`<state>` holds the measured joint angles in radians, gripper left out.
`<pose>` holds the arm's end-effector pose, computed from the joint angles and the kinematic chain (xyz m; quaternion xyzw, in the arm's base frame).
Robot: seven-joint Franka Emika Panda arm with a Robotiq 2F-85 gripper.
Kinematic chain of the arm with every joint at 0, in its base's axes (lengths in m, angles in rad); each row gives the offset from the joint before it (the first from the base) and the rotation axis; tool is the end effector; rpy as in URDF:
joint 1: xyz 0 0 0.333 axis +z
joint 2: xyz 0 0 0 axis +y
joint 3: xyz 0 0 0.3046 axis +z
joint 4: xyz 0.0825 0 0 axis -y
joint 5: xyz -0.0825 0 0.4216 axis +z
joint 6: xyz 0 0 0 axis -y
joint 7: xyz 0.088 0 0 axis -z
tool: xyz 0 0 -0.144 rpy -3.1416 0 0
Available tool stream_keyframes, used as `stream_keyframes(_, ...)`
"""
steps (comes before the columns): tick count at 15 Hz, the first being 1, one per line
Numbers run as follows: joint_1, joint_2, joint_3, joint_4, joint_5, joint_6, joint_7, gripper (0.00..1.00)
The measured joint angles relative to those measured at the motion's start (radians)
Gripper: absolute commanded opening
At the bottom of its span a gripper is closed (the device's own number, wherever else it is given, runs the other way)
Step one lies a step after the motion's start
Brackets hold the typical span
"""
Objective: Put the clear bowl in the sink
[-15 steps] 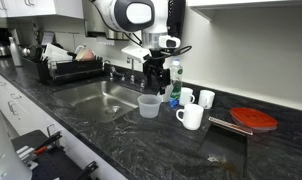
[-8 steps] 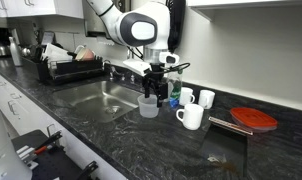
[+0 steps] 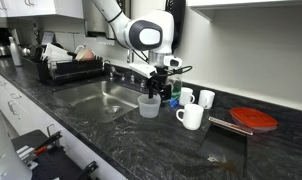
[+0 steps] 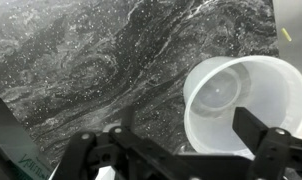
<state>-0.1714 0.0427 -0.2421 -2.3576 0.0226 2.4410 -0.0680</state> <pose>0.4897 -0.2152 0.2389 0.9834 -0.1800 0.0210 0.0027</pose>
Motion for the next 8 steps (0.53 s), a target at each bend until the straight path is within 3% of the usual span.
stream_keyframes(1, -0.002, 0.013, 0.000, 0.014, 0.000, 0.000, 0.000, 0.73)
stream_keyframes(8, -0.012, 0.091, 0.004, 0.072, 0.063, -0.002, -0.001, 0.25)
